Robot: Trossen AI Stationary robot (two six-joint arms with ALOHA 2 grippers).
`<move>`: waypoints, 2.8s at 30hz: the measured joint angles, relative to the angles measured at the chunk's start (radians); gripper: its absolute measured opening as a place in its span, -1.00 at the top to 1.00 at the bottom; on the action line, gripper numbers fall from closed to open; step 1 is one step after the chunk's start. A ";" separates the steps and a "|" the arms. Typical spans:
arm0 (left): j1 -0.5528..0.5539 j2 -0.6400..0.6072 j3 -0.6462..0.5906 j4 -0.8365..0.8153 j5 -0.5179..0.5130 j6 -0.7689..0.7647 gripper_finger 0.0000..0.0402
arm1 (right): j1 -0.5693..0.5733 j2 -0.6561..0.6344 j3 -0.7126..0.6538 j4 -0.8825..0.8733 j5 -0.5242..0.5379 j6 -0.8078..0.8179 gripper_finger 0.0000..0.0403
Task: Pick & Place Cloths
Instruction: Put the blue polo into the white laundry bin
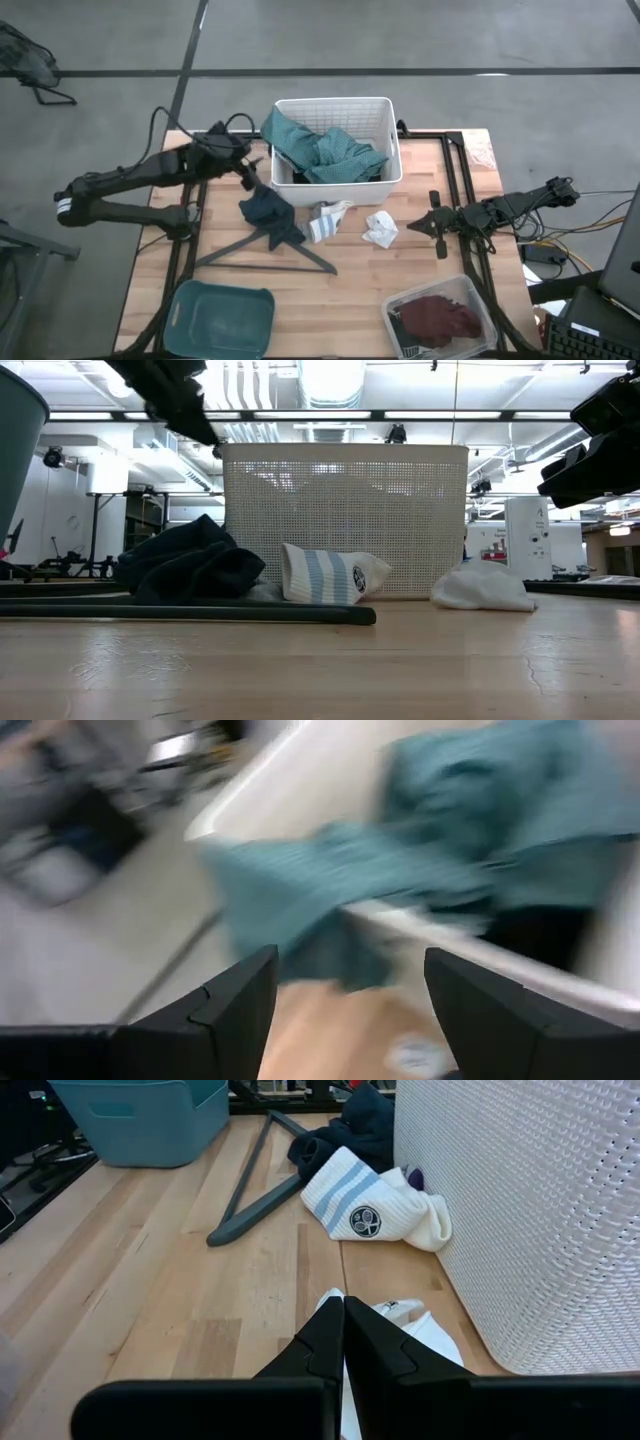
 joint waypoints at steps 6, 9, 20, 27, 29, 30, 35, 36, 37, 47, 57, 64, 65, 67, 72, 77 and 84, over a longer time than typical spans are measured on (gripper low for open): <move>0.019 0.033 -0.057 -0.026 -0.196 -0.007 -0.28 | 0.000 0.000 0.000 0.000 0.000 0.000 0.96; 0.044 0.082 -0.097 0.011 -0.192 0.021 -0.28 | 0.000 0.000 0.000 0.000 0.000 0.000 0.96; 0.163 0.254 -0.136 0.232 -0.080 0.132 -0.28 | 0.000 0.000 0.000 0.000 0.000 0.000 0.96; 0.212 0.327 -0.136 0.348 -0.056 0.220 -0.28 | 0.000 0.000 0.000 0.000 0.000 0.000 0.96; 0.220 0.342 -0.136 0.370 -0.045 0.259 -0.25 | 0.000 0.000 0.000 0.000 0.000 0.000 0.96; 0.220 0.348 -0.136 0.378 -0.030 0.279 -0.22 | 0.000 0.000 0.000 0.000 0.000 0.000 0.96; 0.219 0.348 -0.136 0.414 0.041 0.311 0.22 | 0.000 0.000 0.000 0.000 0.000 0.000 0.96; 0.219 0.342 -0.136 0.415 0.055 0.310 0.35 | 0.000 0.000 0.000 0.000 0.000 0.000 0.96; 0.219 0.333 -0.136 0.414 0.059 0.310 0.50 | 0.000 0.000 0.000 0.000 0.000 0.000 0.96; 0.219 0.165 -0.134 0.415 0.159 0.308 0.98 | 0.000 0.000 0.000 0.000 0.000 0.000 0.96; 0.219 0.014 -0.084 0.453 0.352 0.226 0.99 | 0.000 0.000 0.000 0.000 0.000 0.000 0.96; 0.217 0.081 0.044 0.510 0.494 0.143 0.99 | 0.000 0.000 0.000 0.000 0.000 0.000 0.96; 0.217 0.100 0.066 0.514 0.498 0.132 1.00 | 0.000 0.000 0.000 0.000 0.000 0.000 0.96; 0.217 0.143 0.104 0.531 0.498 0.109 1.00 | 0.000 0.000 0.000 0.000 0.000 0.000 0.96; 0.217 0.272 0.235 0.612 0.563 0.052 1.00 | 0.000 0.000 0.000 0.000 0.000 0.000 0.96; 0.217 0.424 0.425 0.615 0.604 -0.013 1.00 | 0.000 0.000 0.000 0.000 0.000 0.000 0.96; 0.209 0.552 0.569 0.514 0.671 -0.070 0.99 | 0.000 0.000 0.000 0.000 0.000 0.000 0.96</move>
